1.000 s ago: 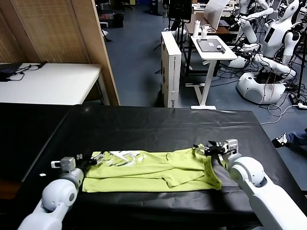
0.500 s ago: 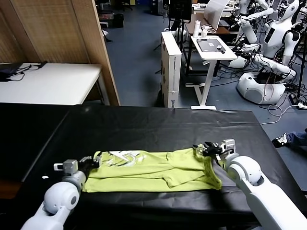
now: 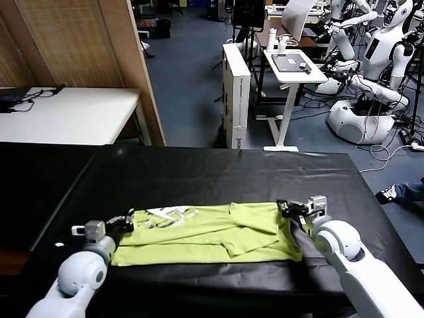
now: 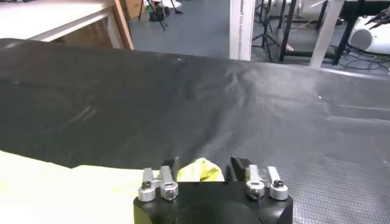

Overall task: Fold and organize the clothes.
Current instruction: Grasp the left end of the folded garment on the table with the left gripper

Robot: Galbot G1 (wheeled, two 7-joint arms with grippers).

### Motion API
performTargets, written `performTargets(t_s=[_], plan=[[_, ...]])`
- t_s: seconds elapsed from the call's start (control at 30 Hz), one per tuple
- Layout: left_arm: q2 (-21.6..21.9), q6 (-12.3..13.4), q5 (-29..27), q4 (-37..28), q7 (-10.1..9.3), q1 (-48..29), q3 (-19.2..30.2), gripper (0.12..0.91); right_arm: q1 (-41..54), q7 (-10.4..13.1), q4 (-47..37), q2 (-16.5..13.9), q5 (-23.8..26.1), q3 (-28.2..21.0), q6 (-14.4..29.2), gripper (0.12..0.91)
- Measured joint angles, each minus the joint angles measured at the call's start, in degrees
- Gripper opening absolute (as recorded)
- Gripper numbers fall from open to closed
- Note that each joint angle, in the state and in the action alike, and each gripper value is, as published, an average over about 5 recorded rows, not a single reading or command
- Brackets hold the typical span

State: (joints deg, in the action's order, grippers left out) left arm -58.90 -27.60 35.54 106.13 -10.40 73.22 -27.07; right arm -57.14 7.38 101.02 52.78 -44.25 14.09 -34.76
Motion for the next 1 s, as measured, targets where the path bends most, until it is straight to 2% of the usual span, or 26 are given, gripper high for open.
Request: performTargets(t_s=[0.2, 0.23, 0.33, 0.43, 0.57, 0.67, 0.77, 0.8, 1.0], plan=[[0.3, 0.1, 0.1, 0.2, -0.08, 0.1, -0.3, 0.158, -0.6, -0.4, 0.5, 0.1, -0.3, 0.4, 0.2, 0.144], [0.3, 0.1, 0.1, 0.4, -0.11, 0.1, -0.3, 0.158, -0.7, -0.7, 0.6, 0.1, -0.4, 0.5, 0.3, 0.162], [0.4, 0.1, 0.2, 1.1, -0.23, 0.2, -0.4, 0.168, -1.1, -1.8, 1.3, 0.0, -0.5, 0.9, 1.1, 0.287], [1.1, 0.1, 0.3, 1.9, -0.28, 0.6, -0.9, 0.274, -1.8, -2.8, 2.4, -0.6, -0.4, 1.7, 2.9, 0.472], [2.9, 0.1, 0.9, 3.0, 0.03, 1.6, -2.1, 0.53, -3.2, -4.0, 4.6, -1.3, 1.3, 2.8, 6.2, 0.733], [5.0, 0.0, 2.9, 3.9, 1.57, 2.6, -3.4, 0.717, -5.0, -4.9, 6.5, -1.7, 3.3, 3.9, 9.3, 0.864], [7.5, -2.3, 6.0, 5.0, 2.54, 3.9, -4.9, 0.856, -7.6, -5.3, 8.7, -2.1, 4.4, 5.4, 12.2, 0.901], [8.3, -3.2, 7.3, 5.5, 2.78, 4.4, -5.4, 0.881, -8.5, -5.3, 9.5, -2.2, 4.4, 5.9, 13.1, 0.904], [10.9, -7.6, 15.8, 8.0, 5.72, 8.7, -10.5, 0.907, -15.4, -3.8, 14.6, -3.3, 1.6, 11.2, 17.4, 0.907]])
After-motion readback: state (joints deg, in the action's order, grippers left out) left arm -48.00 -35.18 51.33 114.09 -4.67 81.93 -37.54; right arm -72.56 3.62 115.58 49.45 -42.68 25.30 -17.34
